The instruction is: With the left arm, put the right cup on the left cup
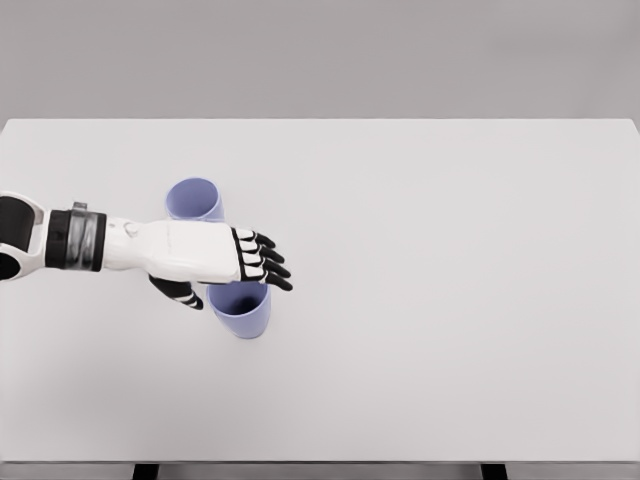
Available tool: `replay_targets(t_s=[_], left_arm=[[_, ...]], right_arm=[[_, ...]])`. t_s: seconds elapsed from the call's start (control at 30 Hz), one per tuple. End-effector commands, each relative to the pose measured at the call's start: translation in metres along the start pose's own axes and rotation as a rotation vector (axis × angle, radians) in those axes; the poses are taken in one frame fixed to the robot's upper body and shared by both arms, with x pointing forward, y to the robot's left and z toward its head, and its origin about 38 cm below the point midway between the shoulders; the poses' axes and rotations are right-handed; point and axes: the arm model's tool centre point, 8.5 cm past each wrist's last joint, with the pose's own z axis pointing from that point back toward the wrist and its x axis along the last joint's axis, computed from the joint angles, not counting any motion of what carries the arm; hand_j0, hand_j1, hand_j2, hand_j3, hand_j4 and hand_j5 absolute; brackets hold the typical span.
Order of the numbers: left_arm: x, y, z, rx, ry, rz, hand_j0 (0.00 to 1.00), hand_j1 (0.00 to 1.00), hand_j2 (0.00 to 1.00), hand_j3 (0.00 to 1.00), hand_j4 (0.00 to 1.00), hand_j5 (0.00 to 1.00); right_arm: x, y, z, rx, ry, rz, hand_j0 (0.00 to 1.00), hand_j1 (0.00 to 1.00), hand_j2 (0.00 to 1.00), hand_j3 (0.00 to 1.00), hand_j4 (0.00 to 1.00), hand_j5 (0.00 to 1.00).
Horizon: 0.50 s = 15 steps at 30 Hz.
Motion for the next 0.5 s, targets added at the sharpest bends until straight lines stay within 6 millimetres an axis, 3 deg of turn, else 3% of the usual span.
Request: replay_targets(t_s=[0.0,0.4,0.47], left_arm=[[-0.001,0.001,-0.001,0.005,0.001,0.002,1.00,1.00,1.00,1.00,1.00,1.00],[0.003,-0.007,-0.009,-0.006,-0.014,0.005,1.00,1.00,1.00,1.00,1.00,1.00],[0.001,-0.009,-0.009,-0.008,-0.010,0.010,0.88,0.88,0.88,0.88,0.88,0.88]], right_arm=[[0.000,0.000,0.000,0.001,0.001,0.000,1.00,1.00,1.00,1.00,1.00,1.00],[0.001,0.000,0.000,0.001,-0.002,0.001,1.00,1.00,1.00,1.00,1.00,1.00],[0.000,0.000,0.000,0.001,0.001,0.002,1.00,1.00,1.00,1.00,1.00,1.00]])
